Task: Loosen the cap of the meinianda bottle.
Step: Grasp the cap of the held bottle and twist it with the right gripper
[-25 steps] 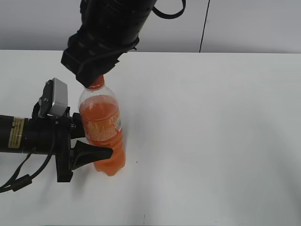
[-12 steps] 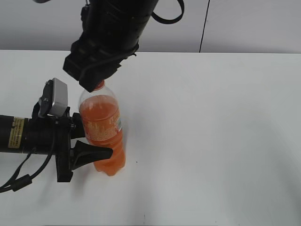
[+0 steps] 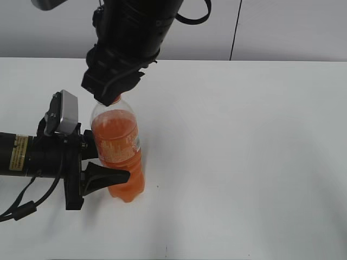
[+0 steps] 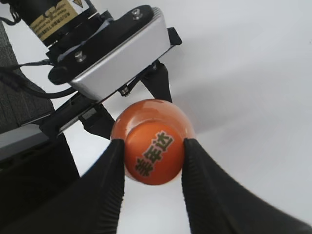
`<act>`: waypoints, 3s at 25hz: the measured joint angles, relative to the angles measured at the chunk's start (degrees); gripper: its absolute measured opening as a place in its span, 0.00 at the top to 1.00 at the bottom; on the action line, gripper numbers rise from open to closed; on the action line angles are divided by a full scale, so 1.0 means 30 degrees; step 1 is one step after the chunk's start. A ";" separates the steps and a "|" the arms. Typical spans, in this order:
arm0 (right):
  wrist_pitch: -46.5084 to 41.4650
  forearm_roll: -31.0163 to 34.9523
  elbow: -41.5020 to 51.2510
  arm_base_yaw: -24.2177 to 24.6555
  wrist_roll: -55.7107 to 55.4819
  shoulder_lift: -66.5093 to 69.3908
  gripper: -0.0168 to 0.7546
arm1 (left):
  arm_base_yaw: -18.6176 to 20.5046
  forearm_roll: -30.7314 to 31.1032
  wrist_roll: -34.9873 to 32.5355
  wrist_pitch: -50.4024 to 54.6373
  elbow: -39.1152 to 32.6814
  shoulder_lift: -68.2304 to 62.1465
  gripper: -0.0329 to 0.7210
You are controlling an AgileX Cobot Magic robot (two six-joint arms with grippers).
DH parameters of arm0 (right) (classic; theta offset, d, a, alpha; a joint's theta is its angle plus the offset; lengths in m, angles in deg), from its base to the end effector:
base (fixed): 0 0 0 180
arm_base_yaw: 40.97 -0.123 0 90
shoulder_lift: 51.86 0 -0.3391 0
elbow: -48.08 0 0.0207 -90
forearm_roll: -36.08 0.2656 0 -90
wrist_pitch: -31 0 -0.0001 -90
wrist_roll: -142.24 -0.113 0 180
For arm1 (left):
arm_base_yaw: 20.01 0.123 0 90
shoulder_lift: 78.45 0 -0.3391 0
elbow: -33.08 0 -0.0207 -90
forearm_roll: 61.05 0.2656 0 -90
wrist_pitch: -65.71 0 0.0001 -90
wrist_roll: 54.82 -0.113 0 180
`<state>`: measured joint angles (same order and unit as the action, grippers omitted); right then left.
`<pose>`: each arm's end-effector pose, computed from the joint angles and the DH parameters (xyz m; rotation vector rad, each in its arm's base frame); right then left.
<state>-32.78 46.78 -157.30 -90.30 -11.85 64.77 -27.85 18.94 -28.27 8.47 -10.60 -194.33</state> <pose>0.2892 0.3654 0.3403 -1.6163 2.1991 0.3716 0.2815 -0.1332 0.1348 1.2775 1.7411 -0.8500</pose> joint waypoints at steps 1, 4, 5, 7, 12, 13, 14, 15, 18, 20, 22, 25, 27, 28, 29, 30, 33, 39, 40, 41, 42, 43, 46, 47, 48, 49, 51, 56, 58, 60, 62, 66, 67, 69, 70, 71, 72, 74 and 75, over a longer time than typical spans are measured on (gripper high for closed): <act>-0.0051 0.0041 0.0000 0.0000 0.0708 0.0000 0.63 | 0.0000 0.0043 0.0000 0.0000 0.0000 0.0000 0.45; -0.0295 0.0128 -0.0041 0.0000 0.4377 0.0000 0.63 | 0.0000 0.0151 -0.0085 -0.0018 0.0000 0.0000 0.45; -0.0398 0.0134 -0.0061 0.0000 0.5608 0.0000 0.63 | 0.0000 0.0188 -0.0145 -0.0018 0.0000 0.0000 0.45; -0.0484 0.0177 -0.0075 0.0000 0.8472 0.0000 0.63 | 0.0000 0.0206 -0.0243 -0.0018 0.0000 0.0000 0.45; -0.0517 0.0197 -0.0097 0.0000 1.3185 -0.0020 0.63 | -0.0016 0.0265 -0.0358 -0.0055 0.0000 0.0000 0.45; -0.0517 0.0197 -0.0097 0.0000 1.4062 -0.0020 0.63 | -0.0037 0.0265 -0.0380 -0.0055 0.0000 0.0000 0.45; -0.0496 0.0197 -0.0097 0.0000 1.4857 -0.0020 0.63 | -0.0037 0.0265 -0.0380 -0.0055 0.0000 0.0000 0.45; -0.0435 0.0197 -0.0097 0.0000 1.5414 -0.0020 0.63 | -0.0037 0.0265 -0.0380 -0.0055 0.0000 0.0000 0.45; -0.0274 0.0197 -0.0097 0.0000 1.6738 -0.0020 0.63 | -0.0037 0.0265 -0.0363 -0.0055 0.0000 0.0000 0.45; -0.0180 0.0173 -0.0097 0.0000 1.7015 -0.0020 0.63 | -0.0037 0.0247 -0.0363 -0.0040 0.0000 0.0000 0.45; -0.0077 0.0154 -0.0097 0.0000 1.7172 -0.0020 0.63 | -0.0037 0.0227 -0.0306 -0.0040 0.0000 0.0000 0.45; 0.0118 0.0099 -0.0097 0.0000 1.7214 -0.0020 0.61 | -0.0037 0.0152 -0.0195 -0.0020 0.0000 0.0000 0.45; 0.0452 0.0093 -0.0097 0.0000 1.7182 -0.0020 0.56 | -0.0037 0.0087 -0.0054 0.0019 0.0000 0.0000 0.45; 0.0562 0.0123 -0.0097 0.0000 1.7120 -0.0020 0.51 | -0.0037 0.0087 -0.0053 0.0019 0.0000 0.0000 0.45; 0.0648 0.0180 -0.0097 0.0000 1.7036 -0.0020 0.46 | -0.0037 0.0087 -0.0053 0.0019 0.0000 0.0000 0.45; 0.0691 0.0269 -0.0097 0.0000 1.6951 -0.0020 0.41 | -0.0037 0.0110 -0.0053 0.0019 0.0000 0.0000 0.45; 0.0599 0.0562 -0.0080 0.0000 1.6814 -0.0020 0.32 | -0.0037 0.0110 -0.0053 0.0019 0.0000 0.0000 0.45; -0.0899 0.0820 -0.0080 0.0000 1.4793 -0.0387 0.29 | -0.0037 0.0122 -0.0053 0.0002 0.0000 0.0000 0.45; -0.0944 0.0897 -0.0080 0.0000 1.4285 -0.0602 0.29 | -0.0037 0.0122 -0.0039 0.0002 0.0000 0.0000 0.45; -0.0944 0.0944 -0.0080 0.0000 1.3839 -0.0789 0.29 | -0.0037 0.0122 -0.0039 0.0002 0.0000 0.0000 0.45; -0.0926 0.1016 -0.0080 0.0000 1.3392 -0.0973 0.29 | -0.0037 0.0122 -0.0033 0.0002 0.0000 0.0000 0.45; -0.0800 0.1031 -0.0080 0.0000 1.2952 -0.1127 0.29 | -0.0037 0.0122 -0.0017 0.0002 0.0000 0.0000 0.45; 0.0146 0.1152 -0.0080 0.0000 1.0407 -0.1440 0.29 | -0.0037 0.0146 -0.0017 0.0002 0.0000 0.0000 0.45; 0.0581 0.1149 -0.0080 0.0000 0.8905 -0.1457 0.29 | -0.0037 0.0146 -0.0017 0.0002 0.0000 0.0000 0.45; 0.1013 0.1149 -0.0080 0.0000 0.7012 -0.1457 0.29 | -0.0037 0.0146 -0.0017 0.0002 0.0000 0.0000 0.45; 0.1322 0.1149 -0.0080 0.0000 0.4784 -0.1457 0.29 | -0.0037 0.0146 -0.0017 0.0002 0.0000 0.0000 0.45; 0.1841 0.1172 -0.0080 0.0000 0.0624 -0.1457 0.29 | -0.0037 0.0167 -0.0017 -0.0017 0.0000 0.0000 0.45; 0.1835 0.0092 -0.0080 0.0000 -0.7275 -0.1457 0.34 | -0.0037 0.0167 -0.0017 -0.0017 0.0000 0.0000 0.45; 0.1498 -0.0376 -0.0080 0.0000 -0.8853 -0.1457 0.37 | -0.0037 0.0174 -0.0017 -0.0017 0.0000 0.0000 0.45; 0.1050 -0.0589 -0.0080 0.0000 -0.9531 -0.1457 0.37 | -0.0037 0.0174 -0.0017 -0.0017 0.0000 0.0000 0.45; 0.0613 -0.0673 -0.0080 0.0000 -0.9849 -0.1457 0.38 | -0.0037 0.0174 -0.0017 -0.0017 0.0000 0.0000 0.45; 0.0522 -0.0283 -0.0080 0.0000 -1.0006 -0.1051 0.38 | -0.0037 0.0174 -0.0017 -0.0017 0.0000 0.0000 0.45; 0.0422 -0.0004 -0.0080 0.0000 -1.0006 -0.0869 0.38 | -0.0037 0.0174 -0.0017 -0.0017 0.0000 0.0000 0.45; 0.0099 0.0326 -0.0080 0.0000 -1.0043 -0.0566 0.38 | -0.0037 0.0174 -0.0017 -0.0017 0.0000 0.0000 0.45; 0.0063 0.0344 -0.0063 0.0000 -1.0055 -0.0493 0.38 | -0.0037 0.0174 -0.0017 -0.0017 0.0000 0.0000 0.45; 0.0021 0.0308 -0.0063 0.0000 -1.0064 -0.0430 0.38 | -0.0037 0.0189 0.0001 -0.0017 0.0000 0.0000 0.45; 0.0021 0.0225 -0.0063 0.0000 -1.0078 -0.0408 0.38 | -0.0037 0.0189 0.0001 -0.0017 0.0000 0.0000 0.45; 0.0021 0.0111 -0.0063 0.0000 -1.0078 -0.0408 0.38 | -0.0037 0.0189 0.0001 -0.0017 0.0000 0.0000 0.45; 0.0021 0.0094 -0.0063 0.0000 -1.0078 -0.0408 0.38 | -0.0037 0.0189 0.0001 -0.0017 0.0000 0.0000 0.45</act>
<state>-32.72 47.06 -157.49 -90.30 -42.09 63.54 -27.96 19.51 -28.27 8.42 -10.60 -194.33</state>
